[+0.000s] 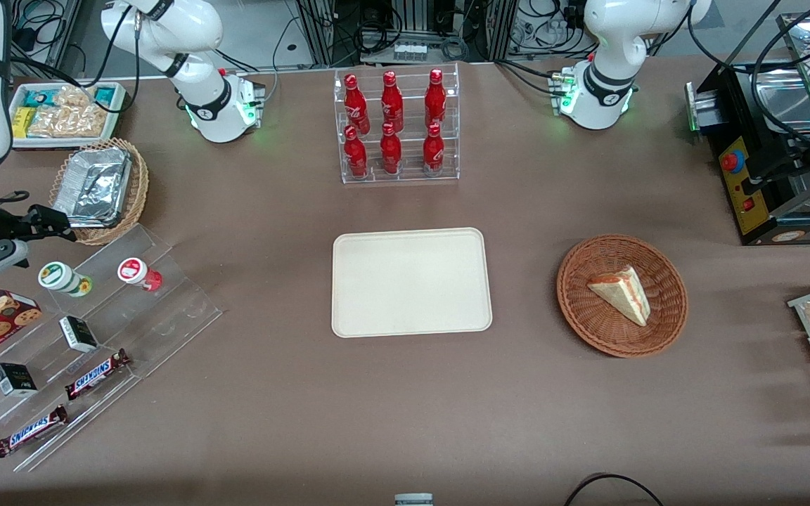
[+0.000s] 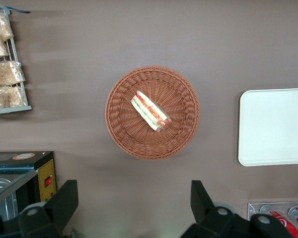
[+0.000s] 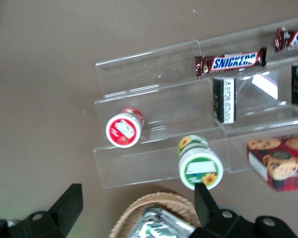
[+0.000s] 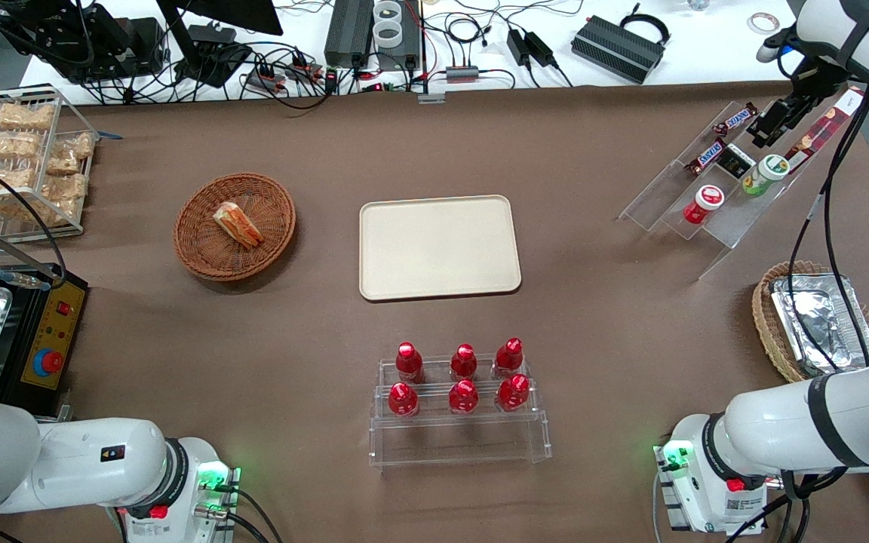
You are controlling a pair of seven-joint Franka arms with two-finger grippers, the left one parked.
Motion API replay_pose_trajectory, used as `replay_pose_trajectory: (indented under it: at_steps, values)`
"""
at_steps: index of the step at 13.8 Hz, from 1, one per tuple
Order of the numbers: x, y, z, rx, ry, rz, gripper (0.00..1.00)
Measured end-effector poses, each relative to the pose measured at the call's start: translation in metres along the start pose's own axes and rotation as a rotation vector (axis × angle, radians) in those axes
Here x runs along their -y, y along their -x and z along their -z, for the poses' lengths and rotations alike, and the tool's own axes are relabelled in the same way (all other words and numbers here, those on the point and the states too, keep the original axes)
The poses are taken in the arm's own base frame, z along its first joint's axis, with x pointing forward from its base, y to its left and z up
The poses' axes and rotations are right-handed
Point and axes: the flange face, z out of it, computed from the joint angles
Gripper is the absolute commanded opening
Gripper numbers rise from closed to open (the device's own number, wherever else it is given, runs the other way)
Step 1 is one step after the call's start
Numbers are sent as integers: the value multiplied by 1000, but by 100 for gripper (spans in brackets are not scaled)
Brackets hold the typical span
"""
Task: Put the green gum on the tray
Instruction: 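Move the right gripper down toward the green-lidded gum tub on the stand, then close the right gripper around the green-lidded gum tub and lift it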
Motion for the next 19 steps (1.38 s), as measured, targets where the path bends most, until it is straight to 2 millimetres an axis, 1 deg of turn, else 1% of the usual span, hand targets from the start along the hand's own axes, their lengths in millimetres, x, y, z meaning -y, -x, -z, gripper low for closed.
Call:
replay_pose_trajectory:
  at_steps: [5,9,12,14,19]
  values:
    - [-22,15,-14,-41,51,195,100]
    - [-37,30,-34,-63,95,302,100]
    - [-47,45,-55,-71,116,325,100]
    - [-50,50,-65,-73,115,321,100]
    - [-52,46,-86,-99,88,297,100]
